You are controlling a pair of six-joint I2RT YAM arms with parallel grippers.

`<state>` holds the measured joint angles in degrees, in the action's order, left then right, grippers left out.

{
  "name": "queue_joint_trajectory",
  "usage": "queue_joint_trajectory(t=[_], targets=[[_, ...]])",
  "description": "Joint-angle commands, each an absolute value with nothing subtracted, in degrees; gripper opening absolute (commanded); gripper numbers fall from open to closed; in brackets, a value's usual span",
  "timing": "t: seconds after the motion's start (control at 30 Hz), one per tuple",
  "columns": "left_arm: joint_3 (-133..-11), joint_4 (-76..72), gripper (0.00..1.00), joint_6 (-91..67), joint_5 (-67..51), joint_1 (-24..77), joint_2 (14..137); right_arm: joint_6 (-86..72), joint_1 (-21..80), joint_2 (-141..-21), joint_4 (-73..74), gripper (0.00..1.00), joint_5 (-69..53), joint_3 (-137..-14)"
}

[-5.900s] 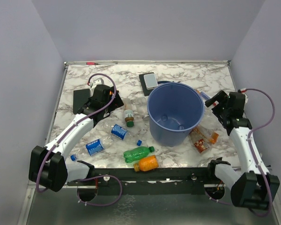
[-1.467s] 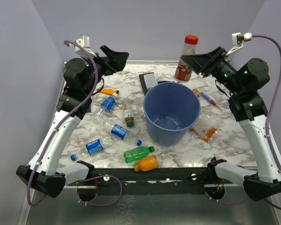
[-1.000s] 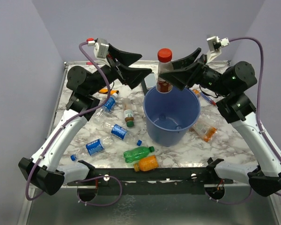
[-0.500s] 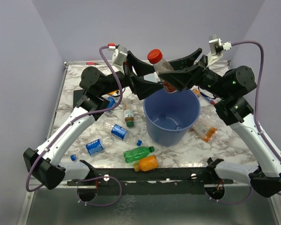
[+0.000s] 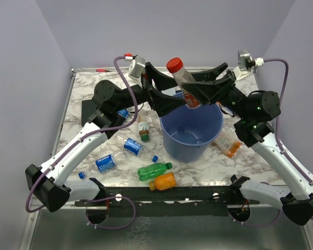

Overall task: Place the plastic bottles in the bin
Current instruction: Place the plastic bottle in the trash bin.

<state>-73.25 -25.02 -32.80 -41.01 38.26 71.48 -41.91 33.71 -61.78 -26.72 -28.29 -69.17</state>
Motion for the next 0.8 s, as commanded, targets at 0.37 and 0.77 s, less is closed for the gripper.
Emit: queue_joint_trajectory(t=[0.37,0.77], targets=[[-66.0,-38.7,0.99,-38.9,-37.7,41.9,64.7,-48.1,34.2,-59.6,-40.0,0.01,-16.6,-60.2],[-68.5,-39.2,0.99,-41.7,-37.1,43.9,70.2,-55.8,34.7,-63.3,-47.9,0.01,-19.7,-59.4]])
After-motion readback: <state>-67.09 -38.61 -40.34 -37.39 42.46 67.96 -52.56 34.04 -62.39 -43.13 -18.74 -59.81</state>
